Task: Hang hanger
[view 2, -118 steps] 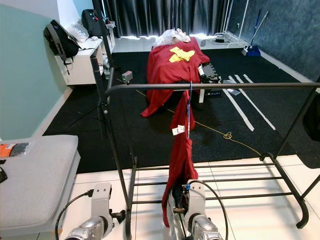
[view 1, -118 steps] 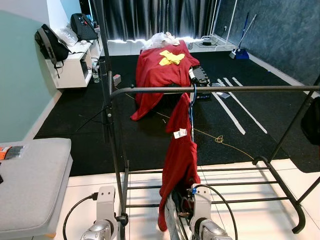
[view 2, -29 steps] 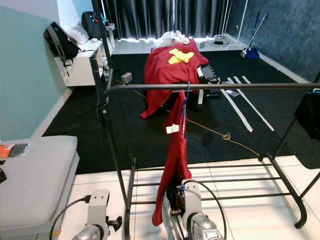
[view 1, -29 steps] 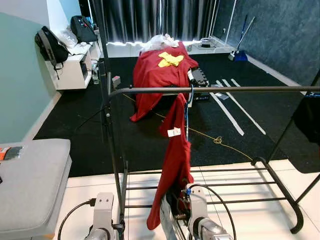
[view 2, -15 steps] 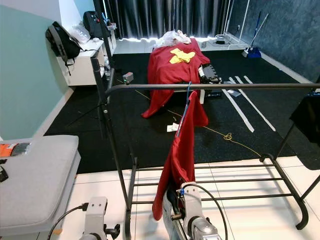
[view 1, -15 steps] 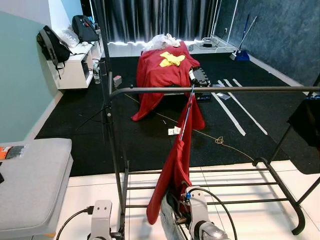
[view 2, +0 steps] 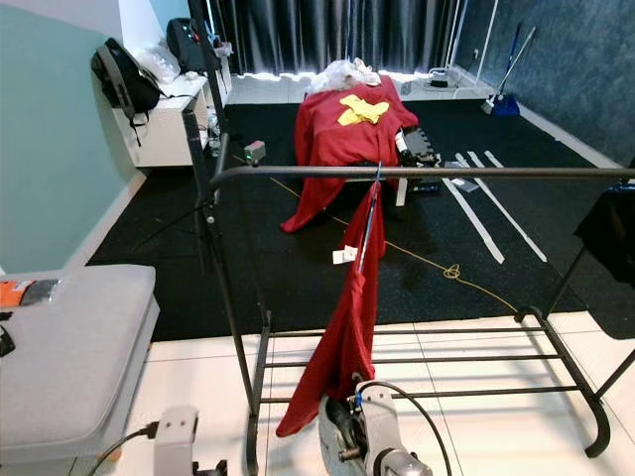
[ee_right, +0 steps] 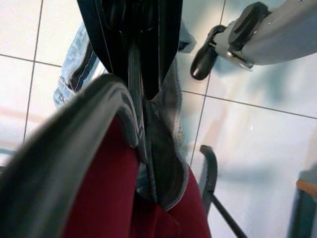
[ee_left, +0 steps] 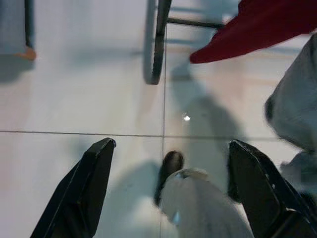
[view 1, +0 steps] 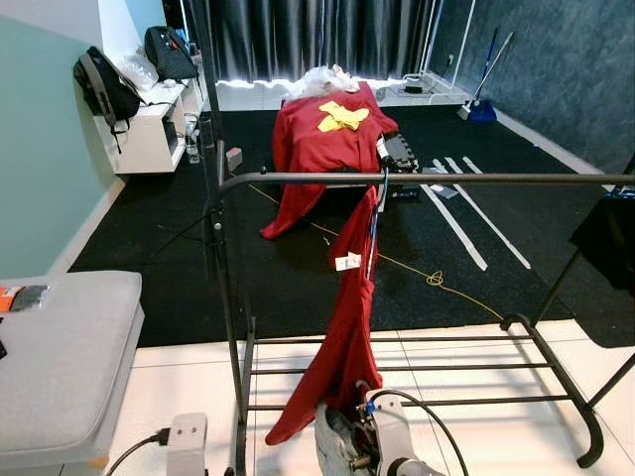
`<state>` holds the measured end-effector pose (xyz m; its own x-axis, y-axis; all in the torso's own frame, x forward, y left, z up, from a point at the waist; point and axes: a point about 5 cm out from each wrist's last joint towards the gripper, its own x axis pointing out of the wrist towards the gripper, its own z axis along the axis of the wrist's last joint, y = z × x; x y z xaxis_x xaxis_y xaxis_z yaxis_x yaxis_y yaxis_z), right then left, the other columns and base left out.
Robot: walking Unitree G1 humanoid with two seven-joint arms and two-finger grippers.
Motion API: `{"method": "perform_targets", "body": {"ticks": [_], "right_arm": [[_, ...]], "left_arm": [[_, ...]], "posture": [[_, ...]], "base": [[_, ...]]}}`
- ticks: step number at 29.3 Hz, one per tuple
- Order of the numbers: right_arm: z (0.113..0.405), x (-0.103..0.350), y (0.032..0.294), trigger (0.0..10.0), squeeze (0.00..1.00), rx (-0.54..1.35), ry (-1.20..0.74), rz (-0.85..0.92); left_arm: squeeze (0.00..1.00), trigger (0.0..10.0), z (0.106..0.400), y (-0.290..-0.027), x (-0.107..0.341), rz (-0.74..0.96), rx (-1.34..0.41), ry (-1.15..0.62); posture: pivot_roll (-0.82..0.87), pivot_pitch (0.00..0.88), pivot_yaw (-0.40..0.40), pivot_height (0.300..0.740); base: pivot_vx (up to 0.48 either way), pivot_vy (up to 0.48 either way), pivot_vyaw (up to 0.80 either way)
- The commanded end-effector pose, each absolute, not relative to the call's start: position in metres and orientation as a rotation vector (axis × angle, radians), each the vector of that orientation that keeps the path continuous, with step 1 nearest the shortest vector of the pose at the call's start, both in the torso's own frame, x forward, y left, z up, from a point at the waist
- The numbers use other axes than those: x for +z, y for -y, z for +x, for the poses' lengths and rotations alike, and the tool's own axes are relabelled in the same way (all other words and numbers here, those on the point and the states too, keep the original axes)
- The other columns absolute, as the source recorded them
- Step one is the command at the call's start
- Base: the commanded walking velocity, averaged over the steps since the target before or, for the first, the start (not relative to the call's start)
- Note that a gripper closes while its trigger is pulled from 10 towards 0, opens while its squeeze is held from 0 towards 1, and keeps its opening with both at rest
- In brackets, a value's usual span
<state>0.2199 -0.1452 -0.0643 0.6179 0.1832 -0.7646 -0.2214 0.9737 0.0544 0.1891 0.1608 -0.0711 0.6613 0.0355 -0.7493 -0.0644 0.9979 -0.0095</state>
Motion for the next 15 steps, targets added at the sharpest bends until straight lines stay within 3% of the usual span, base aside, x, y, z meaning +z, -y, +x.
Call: {"method": "perform_targets", "body": {"ticks": [1,9,15], "right_arm": [[0.205,-0.074,0.147,10.0,0.0,0.213,-0.933,-0.033],[0.187,-0.082,0.147,10.0,0.0,0.26,-0.954,-0.063],[0.188,-0.081,0.135,10.0,0.0,0.266,-0.948,-0.008]], "left_arm": [[0.0,10.0,0.184,-0.152,-0.076,0.025,-0.006,-0.875],[0.0,10.0,0.175,-0.141,-0.075,-0.002,-0.029,-0.849],[0.0,10.0,0.17,-0.163,-0.074,-0.035,0.07,-0.852]], "posture": [[0.06,0.035,-0.009,0.74],[0.09,0.078,-0.057,0.74],[0.11,0.085,-0.062,0.74]], "base": [[0.0,0.0,0.0],[0.0,0.0,0.0],[0.0,0.0,0.0]]}}
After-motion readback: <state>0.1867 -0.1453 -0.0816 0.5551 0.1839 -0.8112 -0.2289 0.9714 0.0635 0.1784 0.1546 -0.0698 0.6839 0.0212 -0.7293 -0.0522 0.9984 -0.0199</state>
